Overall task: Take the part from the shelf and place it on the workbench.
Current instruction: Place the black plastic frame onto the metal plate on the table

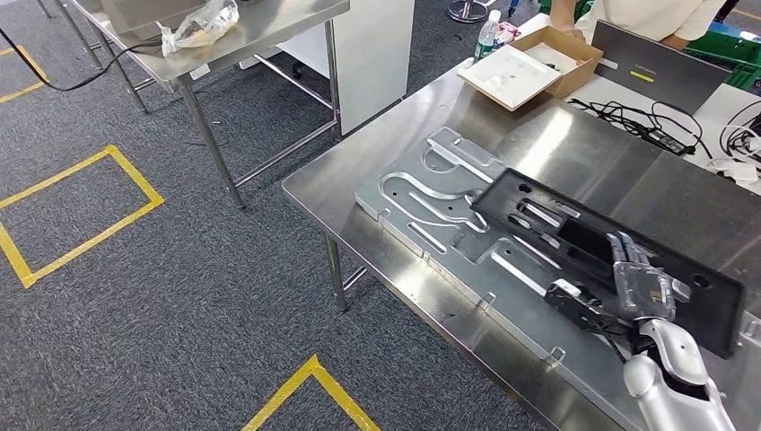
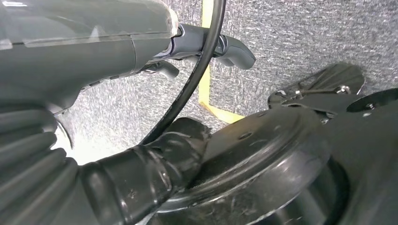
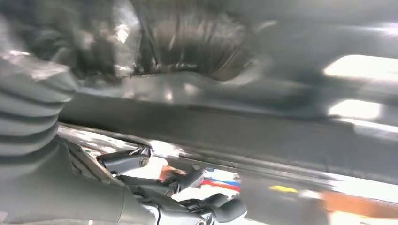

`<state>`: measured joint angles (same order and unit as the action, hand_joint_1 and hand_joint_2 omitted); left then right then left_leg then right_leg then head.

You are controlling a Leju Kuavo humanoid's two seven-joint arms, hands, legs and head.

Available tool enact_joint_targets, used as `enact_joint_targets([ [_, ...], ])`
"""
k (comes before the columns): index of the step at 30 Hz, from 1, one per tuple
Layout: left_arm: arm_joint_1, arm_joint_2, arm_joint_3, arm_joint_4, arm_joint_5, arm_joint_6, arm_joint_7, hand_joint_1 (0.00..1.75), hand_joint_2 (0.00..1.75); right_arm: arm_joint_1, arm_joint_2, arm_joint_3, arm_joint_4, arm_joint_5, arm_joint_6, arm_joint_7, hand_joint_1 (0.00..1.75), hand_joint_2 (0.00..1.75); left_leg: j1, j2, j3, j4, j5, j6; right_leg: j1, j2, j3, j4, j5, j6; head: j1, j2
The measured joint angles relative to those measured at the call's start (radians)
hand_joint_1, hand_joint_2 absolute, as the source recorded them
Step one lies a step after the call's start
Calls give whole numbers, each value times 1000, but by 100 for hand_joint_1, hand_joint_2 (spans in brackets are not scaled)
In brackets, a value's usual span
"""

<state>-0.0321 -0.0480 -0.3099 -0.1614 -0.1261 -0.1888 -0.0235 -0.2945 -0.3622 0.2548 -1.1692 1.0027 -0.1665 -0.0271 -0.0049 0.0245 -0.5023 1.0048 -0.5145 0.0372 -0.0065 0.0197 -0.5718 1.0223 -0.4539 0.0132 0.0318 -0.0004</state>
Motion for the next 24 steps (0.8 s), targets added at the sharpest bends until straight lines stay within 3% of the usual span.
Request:
enact_joint_targets([
  [5, 0, -2, 19, 0, 10, 12, -2, 0, 0, 45, -22, 89, -205, 28, 23, 37, 0, 0, -1, -5, -7, 0, 2, 1, -2, -5, -8, 2, -1, 0, 0, 0],
  [11, 5, -6, 23, 0, 10, 17, -12, 0, 0, 72, -93, 103, -379, 24, 20, 54, 0, 0, -3, -12, -10, 0, 3, 1, -1, -11, -9, 2, -2, 1, 0, 0],
  [24, 5, -8, 26, 0, 9, 21, -12, 0, 0, 129, -145, 103, -496, 22, -3, 57, 0, 0, -7, -13, -11, 0, 3, 2, -5, -12, -8, 0, -2, 2, 0, 0],
])
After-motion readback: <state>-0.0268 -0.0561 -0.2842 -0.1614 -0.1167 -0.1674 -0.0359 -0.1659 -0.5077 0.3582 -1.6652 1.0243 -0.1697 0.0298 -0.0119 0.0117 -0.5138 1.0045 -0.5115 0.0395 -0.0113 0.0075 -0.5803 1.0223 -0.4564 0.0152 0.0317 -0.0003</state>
